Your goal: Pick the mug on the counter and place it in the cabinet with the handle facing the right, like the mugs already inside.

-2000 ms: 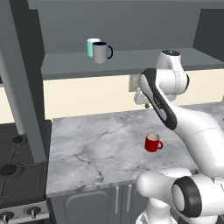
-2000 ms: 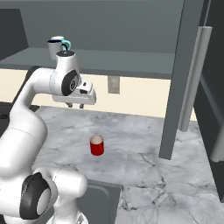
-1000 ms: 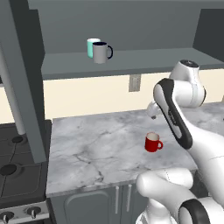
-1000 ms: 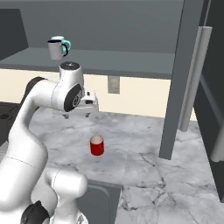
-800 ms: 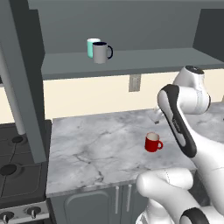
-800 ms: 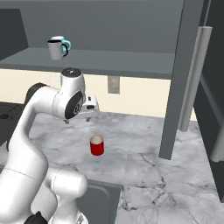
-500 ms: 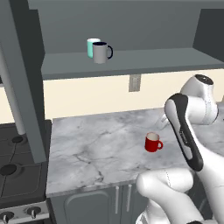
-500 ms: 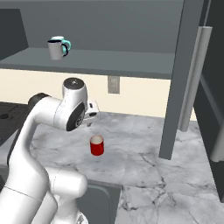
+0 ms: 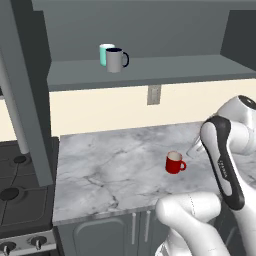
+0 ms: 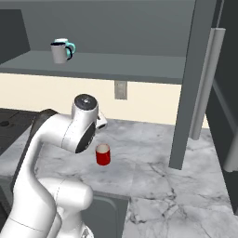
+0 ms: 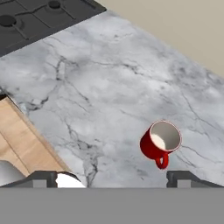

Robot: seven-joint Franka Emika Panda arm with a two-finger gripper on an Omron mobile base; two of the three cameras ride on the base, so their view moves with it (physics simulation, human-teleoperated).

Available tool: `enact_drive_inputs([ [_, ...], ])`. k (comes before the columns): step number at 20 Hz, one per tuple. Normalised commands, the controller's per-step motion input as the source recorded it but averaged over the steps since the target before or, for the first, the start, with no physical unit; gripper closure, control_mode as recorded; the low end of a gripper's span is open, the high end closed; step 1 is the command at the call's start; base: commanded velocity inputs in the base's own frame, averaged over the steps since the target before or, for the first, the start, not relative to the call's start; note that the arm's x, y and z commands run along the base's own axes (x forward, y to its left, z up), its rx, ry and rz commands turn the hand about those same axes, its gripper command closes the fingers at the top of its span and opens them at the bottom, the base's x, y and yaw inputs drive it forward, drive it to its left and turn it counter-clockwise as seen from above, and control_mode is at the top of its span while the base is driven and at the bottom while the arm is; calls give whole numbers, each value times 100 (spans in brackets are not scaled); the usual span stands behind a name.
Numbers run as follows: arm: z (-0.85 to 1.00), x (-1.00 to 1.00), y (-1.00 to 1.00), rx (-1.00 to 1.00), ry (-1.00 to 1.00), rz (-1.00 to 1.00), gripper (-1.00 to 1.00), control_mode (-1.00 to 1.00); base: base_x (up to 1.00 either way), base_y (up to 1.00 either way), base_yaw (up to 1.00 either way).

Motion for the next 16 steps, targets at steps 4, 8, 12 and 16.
enact_drive_inputs([
  [4, 0, 0, 0, 0, -2, 29, -100, -100, 0, 0, 0],
  [8, 0, 0, 0, -2, -1, 31, -100, -100, 0, 0, 0],
  [12, 0, 0, 0, -4, -5, 27, -100, -100, 0, 0, 0],
  [16, 0, 5, 0, -1, -13, 31, -100, -100, 0, 0, 0],
])
